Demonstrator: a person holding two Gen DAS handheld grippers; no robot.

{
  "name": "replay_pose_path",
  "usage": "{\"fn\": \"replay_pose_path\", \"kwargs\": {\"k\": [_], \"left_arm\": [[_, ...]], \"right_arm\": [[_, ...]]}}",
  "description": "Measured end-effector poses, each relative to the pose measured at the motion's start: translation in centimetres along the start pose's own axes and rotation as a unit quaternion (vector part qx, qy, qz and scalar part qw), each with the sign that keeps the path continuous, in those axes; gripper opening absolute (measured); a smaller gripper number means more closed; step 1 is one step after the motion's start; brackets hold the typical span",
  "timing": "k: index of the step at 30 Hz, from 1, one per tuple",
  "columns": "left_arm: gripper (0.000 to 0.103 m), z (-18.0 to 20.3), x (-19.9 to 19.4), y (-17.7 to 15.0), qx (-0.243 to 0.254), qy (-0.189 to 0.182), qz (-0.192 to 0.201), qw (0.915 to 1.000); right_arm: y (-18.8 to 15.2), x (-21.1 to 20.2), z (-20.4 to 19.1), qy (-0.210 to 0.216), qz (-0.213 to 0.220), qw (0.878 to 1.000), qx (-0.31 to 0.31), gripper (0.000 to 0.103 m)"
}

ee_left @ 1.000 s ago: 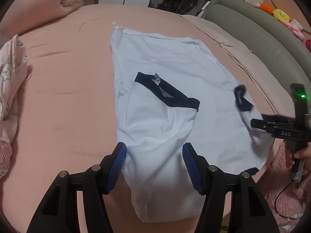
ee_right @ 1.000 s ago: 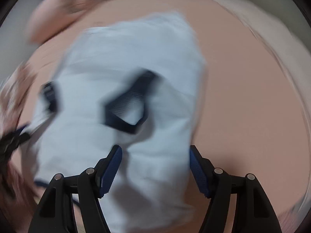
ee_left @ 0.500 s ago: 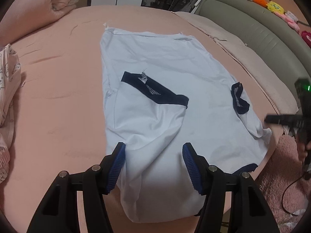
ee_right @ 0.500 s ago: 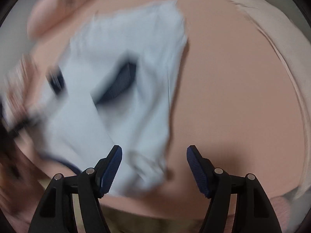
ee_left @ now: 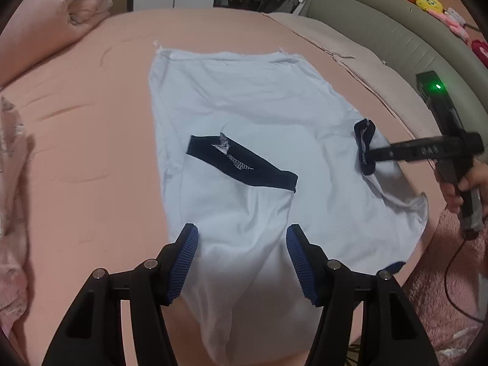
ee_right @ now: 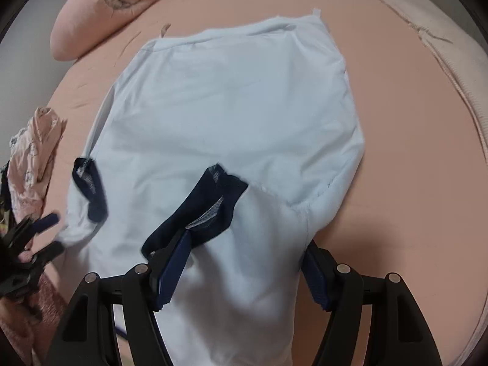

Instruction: Fold clothes

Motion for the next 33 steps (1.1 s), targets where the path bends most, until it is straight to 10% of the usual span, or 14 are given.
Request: {"fn": "replay_pose_path", "kwargs": {"k": [5,9,12,14,19,23,30,33], "left_arm": [[0.058,2.1,-0.2,-0.6,0.066,0.030,0.003,0.9973],[0.058,0.9,-1.7,-0.9,-0.008,-0.031,0.025,0.9992],[0.058,-0.1,0.0,-2.7,-0.038,-0.076,-0.026,0.9960],[0.058,-0.2,-2.4,-2.8,-0.041,-0.061,0.010,0.9973],[0.058,-2.1,-5.4,-4.3,-0.085,0.029,0.044,0.9950],[0.058,-2.2,-2.3,-6.9,-0.085,0.039,-0.019,0.9954],[0.058,-2.5,-4.1,-9.9,-0.148,0.028,0.022,0.9884],[0.058,-2.5,-4.7,-11.2,-0.156,0.020,0.038,0.9867]], "right_arm": [[-5.5,0.7,-0.8,-0.013,-0.027,0.999,-0.020,0.072],[-6.8,-4.1,0.1,0.021,0.088,0.994,0.064,0.072],[-7.6,-2.2,0.0,0.000,0.060,0.996,0.065,0.072],[-10.6,-1.2,-0.8,-0.033,0.015,0.998,0.042,0.072],[-12.0,-6.4,-0.5,0.022,0.098,0.988,0.119,0.072],[-13.0,-2.6,-0.2,-0.008,0.027,0.993,0.118,0.072],[-16.0,-7.5,1.1,-0.009,0.142,0.969,0.200,0.072],[-17.6,-3.9,0.9,-0.007,0.100,0.967,0.234,0.072]]}}
Point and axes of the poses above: each gripper's, at about its wrist camera, not at the fingertips, and x roughly the way its jaws point, z to its right, y to its top, the point moved 4 cm from there along x, roughly the way its jaws point, and after that the axes turned 4 degrees about -x, right-handed, at the moved point
